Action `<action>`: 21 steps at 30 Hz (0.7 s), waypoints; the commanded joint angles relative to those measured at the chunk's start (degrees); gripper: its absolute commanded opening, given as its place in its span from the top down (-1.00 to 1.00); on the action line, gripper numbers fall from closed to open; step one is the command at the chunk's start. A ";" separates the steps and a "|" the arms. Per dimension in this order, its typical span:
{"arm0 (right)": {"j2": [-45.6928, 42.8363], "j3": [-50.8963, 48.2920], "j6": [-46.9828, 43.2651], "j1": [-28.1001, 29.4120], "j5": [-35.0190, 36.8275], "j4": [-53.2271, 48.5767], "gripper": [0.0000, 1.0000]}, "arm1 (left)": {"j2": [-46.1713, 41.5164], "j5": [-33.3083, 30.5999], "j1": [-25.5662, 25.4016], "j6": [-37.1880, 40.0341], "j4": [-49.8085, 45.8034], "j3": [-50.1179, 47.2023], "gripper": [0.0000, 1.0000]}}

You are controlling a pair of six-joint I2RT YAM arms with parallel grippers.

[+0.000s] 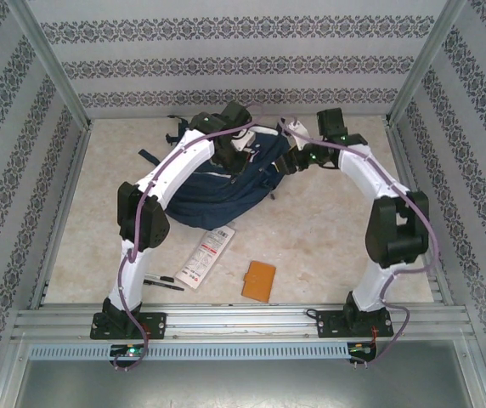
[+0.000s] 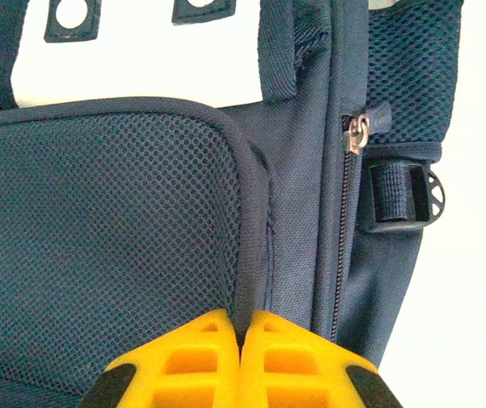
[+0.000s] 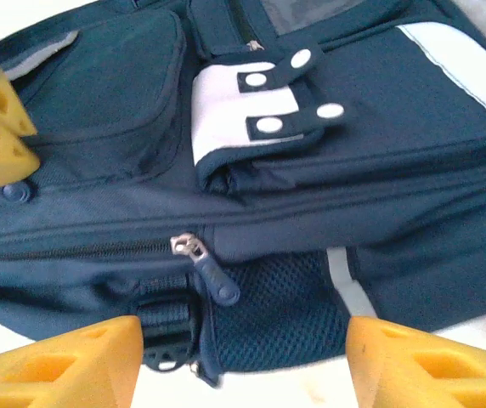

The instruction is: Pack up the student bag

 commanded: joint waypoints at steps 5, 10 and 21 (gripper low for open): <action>8.21 6.92 -5.80 1.58 -9.66 -13.74 -0.24 | -4.23 4.64 0.71 -0.60 1.21 3.33 1.00; 12.47 9.72 -6.02 2.53 -10.84 -14.77 -0.26 | -4.15 6.46 0.69 -0.15 0.86 3.35 1.00; 17.22 13.70 -11.44 2.94 -13.88 -18.06 0.02 | -3.96 8.61 0.68 0.68 1.08 3.38 1.00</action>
